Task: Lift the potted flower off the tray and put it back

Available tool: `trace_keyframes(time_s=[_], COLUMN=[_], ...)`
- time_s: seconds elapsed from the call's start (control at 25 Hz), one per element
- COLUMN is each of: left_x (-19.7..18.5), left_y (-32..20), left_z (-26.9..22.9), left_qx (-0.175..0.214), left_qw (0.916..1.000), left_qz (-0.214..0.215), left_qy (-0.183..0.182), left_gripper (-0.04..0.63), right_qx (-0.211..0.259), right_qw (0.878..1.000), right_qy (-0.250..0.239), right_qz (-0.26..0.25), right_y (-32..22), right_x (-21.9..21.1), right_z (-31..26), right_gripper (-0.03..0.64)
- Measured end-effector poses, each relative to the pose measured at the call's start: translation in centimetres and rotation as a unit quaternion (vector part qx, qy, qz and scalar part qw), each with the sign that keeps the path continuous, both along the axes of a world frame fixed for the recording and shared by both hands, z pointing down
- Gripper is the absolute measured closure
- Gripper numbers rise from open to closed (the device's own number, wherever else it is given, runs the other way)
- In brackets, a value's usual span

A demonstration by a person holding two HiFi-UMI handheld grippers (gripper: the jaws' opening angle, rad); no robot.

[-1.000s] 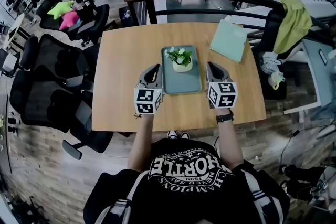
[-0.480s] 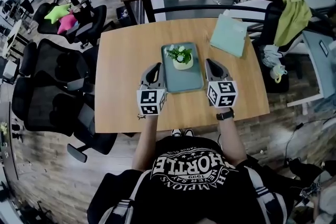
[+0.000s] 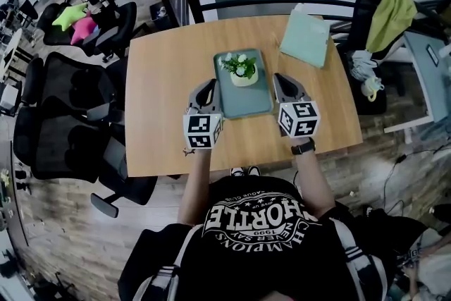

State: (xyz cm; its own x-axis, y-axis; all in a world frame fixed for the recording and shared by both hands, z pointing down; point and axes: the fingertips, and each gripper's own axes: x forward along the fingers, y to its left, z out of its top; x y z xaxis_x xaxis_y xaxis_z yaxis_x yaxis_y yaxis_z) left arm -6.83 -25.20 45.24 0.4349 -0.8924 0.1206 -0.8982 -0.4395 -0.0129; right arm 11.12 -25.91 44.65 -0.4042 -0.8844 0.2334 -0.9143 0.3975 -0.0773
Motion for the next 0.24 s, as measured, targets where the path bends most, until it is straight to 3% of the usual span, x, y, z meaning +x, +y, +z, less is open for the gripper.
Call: trace_keyframes(time_s=[0.24], left_x=[-0.8], left_y=[-1.8], left_z=[5.2], left_qx=[-0.052], left_qw=[0.9956], left_qz=[0.041], left_qy=[-0.067], left_gripper=[0.574], right_qx=[-0.035], right_qw=[0.998], right_qy=[0.045], right_qz=[-0.041], right_y=[-1.6], right_x=[-0.2], right_z=[4.1], right_gripper=[0.597])
